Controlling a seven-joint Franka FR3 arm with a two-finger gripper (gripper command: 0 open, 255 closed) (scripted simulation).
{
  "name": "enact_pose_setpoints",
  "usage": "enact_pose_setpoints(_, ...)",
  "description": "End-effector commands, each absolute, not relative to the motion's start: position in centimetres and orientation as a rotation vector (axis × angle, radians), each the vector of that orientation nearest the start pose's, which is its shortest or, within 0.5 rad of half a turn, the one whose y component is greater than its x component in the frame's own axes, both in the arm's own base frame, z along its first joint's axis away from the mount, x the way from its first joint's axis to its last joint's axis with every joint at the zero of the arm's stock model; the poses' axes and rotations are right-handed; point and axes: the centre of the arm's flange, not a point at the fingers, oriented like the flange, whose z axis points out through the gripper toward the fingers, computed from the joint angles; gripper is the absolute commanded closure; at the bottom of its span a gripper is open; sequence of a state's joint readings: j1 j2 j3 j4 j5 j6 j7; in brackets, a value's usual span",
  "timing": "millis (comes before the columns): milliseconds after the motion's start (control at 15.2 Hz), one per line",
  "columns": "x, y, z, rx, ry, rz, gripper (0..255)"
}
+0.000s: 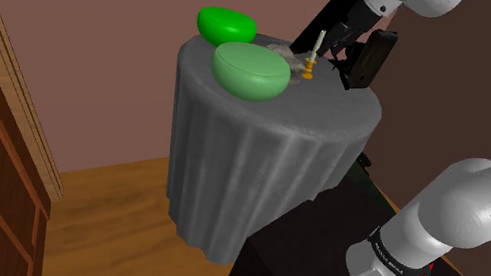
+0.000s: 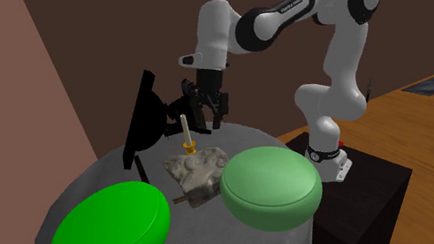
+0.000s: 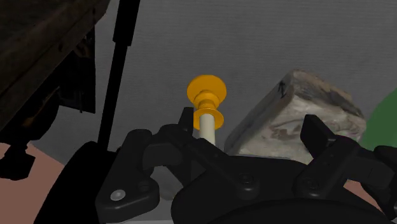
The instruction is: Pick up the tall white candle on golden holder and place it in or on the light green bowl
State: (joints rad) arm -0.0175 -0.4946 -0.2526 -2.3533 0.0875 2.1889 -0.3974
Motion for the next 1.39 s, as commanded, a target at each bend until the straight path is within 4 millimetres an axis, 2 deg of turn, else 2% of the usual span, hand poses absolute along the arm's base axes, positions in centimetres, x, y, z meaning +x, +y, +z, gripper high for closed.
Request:
enact_pose_setpoints(0, 43.3, -14.2, 53.5, -2.994, -0.145, -0.602, 0)
enact_pose_setpoints(132, 44.4, -15.6, 52.8, -2.986, -0.143, -0.642, 0)
enact_pose_setpoints(660, 46.1, -15.2, 49.2, -2.986, -0.143, -0.642, 0)
enact_pose_setpoints(1122, 46.1, -15.2, 49.2, -2.986, -0.143, -0.642, 0)
enact_pose_setpoints(1188, 46.1, -15.2, 49.2, -2.986, -0.143, -0.642, 255)
enact_pose_setpoints(1320, 46.1, -15.2, 49.2, -2.986, -0.143, -0.642, 255)
